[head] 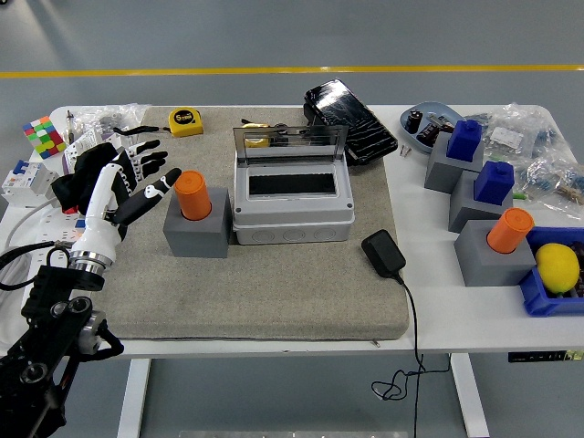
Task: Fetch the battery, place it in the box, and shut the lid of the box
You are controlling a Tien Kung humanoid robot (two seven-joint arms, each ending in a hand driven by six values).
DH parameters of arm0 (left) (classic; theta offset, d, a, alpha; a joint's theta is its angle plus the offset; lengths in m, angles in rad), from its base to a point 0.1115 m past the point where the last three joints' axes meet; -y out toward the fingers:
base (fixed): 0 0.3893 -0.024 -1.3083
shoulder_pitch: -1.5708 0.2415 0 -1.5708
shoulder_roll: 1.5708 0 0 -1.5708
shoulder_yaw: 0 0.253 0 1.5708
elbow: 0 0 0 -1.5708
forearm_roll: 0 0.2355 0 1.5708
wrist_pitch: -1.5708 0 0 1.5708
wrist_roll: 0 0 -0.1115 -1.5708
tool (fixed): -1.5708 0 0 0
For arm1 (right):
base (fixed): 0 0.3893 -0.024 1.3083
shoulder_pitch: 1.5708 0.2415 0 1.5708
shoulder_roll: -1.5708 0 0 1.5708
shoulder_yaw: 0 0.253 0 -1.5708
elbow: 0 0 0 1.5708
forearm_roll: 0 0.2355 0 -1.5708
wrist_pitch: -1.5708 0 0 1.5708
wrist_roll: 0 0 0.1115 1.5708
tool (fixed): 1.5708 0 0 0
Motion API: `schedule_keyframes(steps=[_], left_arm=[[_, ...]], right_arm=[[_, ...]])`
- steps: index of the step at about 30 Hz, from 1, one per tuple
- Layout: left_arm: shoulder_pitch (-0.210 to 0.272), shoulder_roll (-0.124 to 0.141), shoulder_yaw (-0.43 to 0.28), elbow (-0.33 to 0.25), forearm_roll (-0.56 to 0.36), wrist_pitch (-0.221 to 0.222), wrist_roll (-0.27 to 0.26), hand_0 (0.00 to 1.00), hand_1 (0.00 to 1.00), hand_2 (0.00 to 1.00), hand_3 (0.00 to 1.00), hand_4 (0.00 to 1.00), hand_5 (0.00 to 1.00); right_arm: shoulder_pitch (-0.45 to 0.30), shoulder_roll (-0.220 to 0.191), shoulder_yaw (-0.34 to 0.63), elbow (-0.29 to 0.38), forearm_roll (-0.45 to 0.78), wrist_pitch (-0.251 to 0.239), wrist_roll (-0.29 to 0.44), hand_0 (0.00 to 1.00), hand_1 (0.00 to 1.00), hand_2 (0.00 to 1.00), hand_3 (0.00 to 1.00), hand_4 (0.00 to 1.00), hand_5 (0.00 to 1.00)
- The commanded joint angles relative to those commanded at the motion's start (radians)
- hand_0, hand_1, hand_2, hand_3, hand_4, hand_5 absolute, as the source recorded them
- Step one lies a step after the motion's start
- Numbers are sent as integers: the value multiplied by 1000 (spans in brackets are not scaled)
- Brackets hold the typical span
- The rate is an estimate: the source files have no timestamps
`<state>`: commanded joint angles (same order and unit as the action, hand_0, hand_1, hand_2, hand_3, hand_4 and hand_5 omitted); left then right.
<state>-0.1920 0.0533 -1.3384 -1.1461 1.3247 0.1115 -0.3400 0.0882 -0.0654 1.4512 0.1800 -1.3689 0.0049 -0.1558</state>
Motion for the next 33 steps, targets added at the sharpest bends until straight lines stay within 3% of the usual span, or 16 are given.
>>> schedule_keyframes(steps=[16,17,22,23,28,29,33], left_arm=[[-52,-38,64,50,74,18,2,745,751,754,793,998,305],[-54,-37,66,54,78,18,4,696,724,741,772,998,200],[-63,-39,73,71,92,23,10,696,724,741,772,998,200],[-65,-41,74,75,93,26,8,464,621,659,732,998,66],[-75,-50,79,90,87,27,3,464,621,659,732,998,66],[-77,-51,80,94,87,27,2,401,559,608,674,998,25],[-84,-53,87,109,74,25,-15,401,559,608,674,998,25]], right_arm=[[-6,2,0,0,0,2,-1,654,651,677,594,998,585],[-6,2,0,0,-1,2,-1,654,651,677,594,998,585],[-8,3,1,0,-3,3,-2,654,651,677,594,998,585],[-8,3,1,0,-3,3,-3,653,651,677,594,998,586],[-7,3,1,0,-2,2,-3,653,651,677,594,998,586],[-6,2,1,0,-2,2,-3,653,650,677,594,998,586],[-6,2,-3,0,3,2,-2,653,650,677,594,998,586]])
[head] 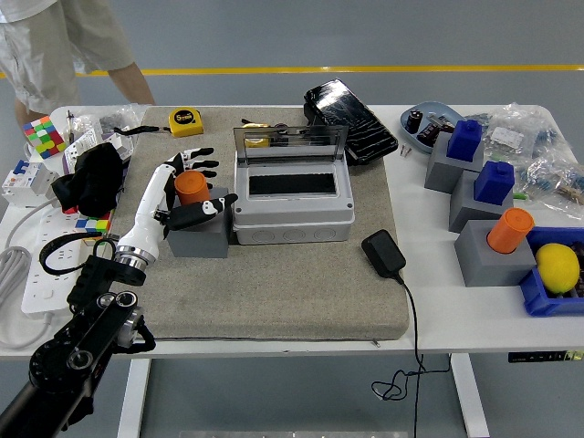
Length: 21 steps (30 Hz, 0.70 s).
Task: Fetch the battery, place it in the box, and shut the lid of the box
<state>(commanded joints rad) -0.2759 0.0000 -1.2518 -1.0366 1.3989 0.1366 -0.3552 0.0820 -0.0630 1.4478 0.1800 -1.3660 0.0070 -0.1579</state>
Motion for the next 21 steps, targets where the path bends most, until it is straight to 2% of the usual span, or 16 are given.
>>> schedule_keyframes(steps=[1,2,7,8,13,14,19,20,21], left_arm=[[-3,0,2,6,-6,-3,-6,401,559,608,674,998,25],[-5,0,3,11,-10,-4,-10,291,408,453,576,984,2],[-19,0,4,38,-40,-1,-43,291,408,453,576,984,2],[-23,0,3,45,-51,1,-53,244,328,375,414,865,2],[-47,0,4,85,-101,2,-94,244,328,375,414,865,2],[-51,0,5,93,-112,0,-101,195,237,256,294,637,2],[-61,0,11,115,-144,-5,-122,195,237,256,294,637,2],[-62,0,12,119,-150,-5,-127,148,178,211,241,576,2],[-62,0,13,121,-153,-4,-130,148,178,211,241,576,2]], right_arm=[[0,0,0,0,0,0,0,653,650,677,594,998,586],[-1,1,0,0,0,0,0,654,650,677,595,998,584],[-2,1,-2,0,-1,1,-1,654,650,677,595,998,584],[-1,0,-3,0,-1,1,-1,654,651,677,595,998,585],[1,0,-4,0,0,1,-2,654,651,677,595,998,585],[1,0,-4,0,0,1,-2,654,651,676,595,998,585],[1,-1,-3,0,-2,1,-3,654,651,676,595,998,585],[0,-1,-3,0,-3,1,-3,653,650,677,595,998,585],[0,-1,-4,0,-3,1,-3,653,650,677,595,998,585]])
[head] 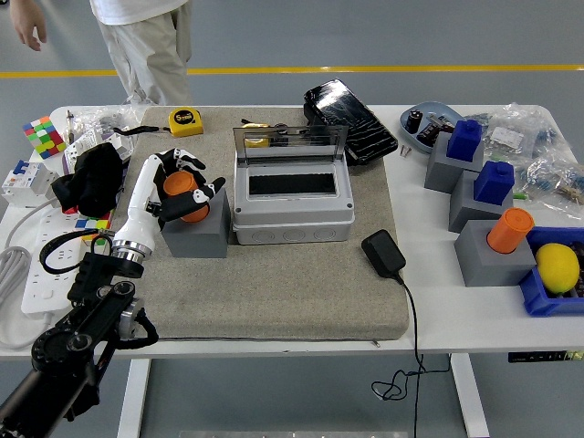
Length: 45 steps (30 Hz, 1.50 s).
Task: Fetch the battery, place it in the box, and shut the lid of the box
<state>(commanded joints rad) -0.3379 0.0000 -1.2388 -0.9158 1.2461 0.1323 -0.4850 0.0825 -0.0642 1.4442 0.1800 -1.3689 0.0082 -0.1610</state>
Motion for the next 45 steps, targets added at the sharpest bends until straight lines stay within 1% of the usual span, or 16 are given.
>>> schedule_keyframes(steps=[4,5,15,20,23,26,28,29,30,33,35,36,40,41,42,45], left_arm=[[-3,0,10,4,-18,1,-13,148,178,211,241,576,2],[-4,0,13,4,-22,4,-20,111,129,172,209,543,2],[-8,0,24,-23,-25,13,-51,106,118,163,202,530,2],[-5,0,36,-83,18,19,-43,102,119,163,201,529,2],[-17,0,61,-145,86,30,-11,104,122,165,206,532,2],[-48,9,108,-208,190,34,54,104,122,165,206,532,2],[-84,30,152,-241,263,20,111,104,122,165,206,532,2],[-102,38,176,-252,303,9,148,112,122,167,211,595,2],[-125,44,202,-257,350,2,187,112,122,167,211,595,2],[-190,52,281,-250,446,-8,253,112,122,167,211,595,2],[-239,48,340,-230,511,-12,285,112,122,167,211,595,2],[-260,43,364,-219,540,-16,298,111,121,171,220,661,2],[-322,19,429,-181,626,-24,317,111,121,171,220,661,2],[-330,14,435,-174,644,-23,318,113,123,172,225,750,2],[-345,3,443,-161,666,-23,319,113,123,172,225,750,2],[-374,0,457,-131,699,-21,322,113,123,172,225,750,2]], right_arm=[[0,1,-3,0,2,0,1,653,650,677,595,998,585],[1,1,-3,0,2,0,1,654,650,676,595,998,585],[1,1,-2,0,1,-2,4,654,650,676,595,998,585],[0,2,0,0,2,-4,7,654,650,676,595,998,585],[-1,3,3,0,0,-4,7,654,650,677,595,998,585],[-2,3,4,0,-1,-4,7,654,650,677,595,998,585],[-2,2,5,0,-2,-5,7,654,650,677,595,998,585],[-2,2,4,0,-2,-5,8,654,650,677,595,998,585],[-1,2,4,0,-3,-5,8,654,649,676,595,998,585],[0,3,4,0,-2,-6,8,654,649,676,595,998,585],[2,3,2,0,-1,-6,8,654,649,676,595,998,585],[3,3,1,0,0,-6,8,655,648,676,595,998,585],[6,2,-4,0,4,-7,8,655,648,676,595,998,585],[6,2,-4,0,4,-7,8,654,648,676,595,998,585],[6,2,-2,0,0,-7,7,654,648,676,595,998,585],[5,2,0,0,-6,-6,4,654,648,676,595,998,585]])
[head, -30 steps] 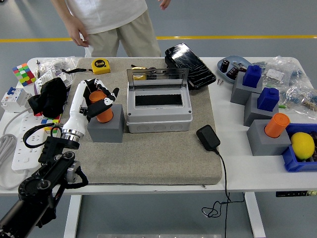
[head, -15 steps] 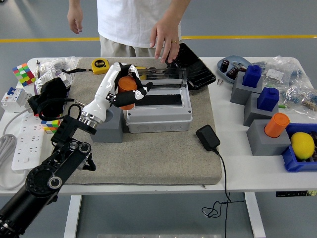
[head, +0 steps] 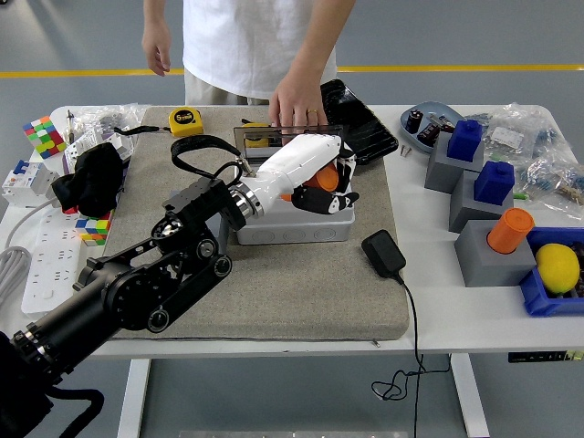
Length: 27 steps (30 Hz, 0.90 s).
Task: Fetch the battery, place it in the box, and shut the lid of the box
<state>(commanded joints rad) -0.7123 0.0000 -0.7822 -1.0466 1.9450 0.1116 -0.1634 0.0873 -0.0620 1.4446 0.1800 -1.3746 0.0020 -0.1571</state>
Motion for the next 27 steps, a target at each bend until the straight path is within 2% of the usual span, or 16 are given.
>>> schedule_keyframes(steps=[1,2,8,9,12,14,15,20,21,26,27], left_arm=[[-15,0,8,19,9,2,1,113,123,172,225,750,2],[-24,0,12,32,19,2,1,124,129,176,236,810,2],[-72,0,25,143,61,5,-24,124,129,176,236,810,2],[-76,0,26,158,61,7,-29,158,147,184,267,883,2],[-92,0,26,204,65,16,-45,158,147,184,267,883,2],[-97,0,27,221,64,20,-52,158,147,184,267,883,2],[-98,0,27,232,61,24,-59,172,165,196,307,975,2],[-99,0,27,265,35,34,-83,172,165,196,307,975,2],[-99,0,29,271,32,39,-89,206,226,253,385,998,62],[-101,0,29,294,31,70,-117,206,226,253,385,998,62],[-102,0,29,297,32,75,-123,230,281,292,424,998,84]], right_arm=[[-1,0,1,0,-4,0,-2,654,648,676,595,998,585],[-1,0,2,0,-6,0,-3,654,648,676,595,998,585],[0,1,-4,0,-8,1,-4,654,648,676,595,998,585],[1,1,-7,0,-5,1,-4,654,648,675,594,998,585],[3,1,-12,0,-3,2,-4,654,648,675,594,998,585],[4,0,-15,0,-4,2,-4,654,647,675,594,998,585],[5,-1,-16,0,-3,2,-4,654,647,675,594,998,585],[6,-3,-19,0,-7,3,-5,654,647,675,594,998,585],[7,-3,-20,0,-7,3,-5,654,649,675,594,998,585],[8,-4,-23,0,-9,4,-5,654,649,675,594,998,585],[8,-4,-24,0,-8,3,-5,654,649,675,595,998,585]])
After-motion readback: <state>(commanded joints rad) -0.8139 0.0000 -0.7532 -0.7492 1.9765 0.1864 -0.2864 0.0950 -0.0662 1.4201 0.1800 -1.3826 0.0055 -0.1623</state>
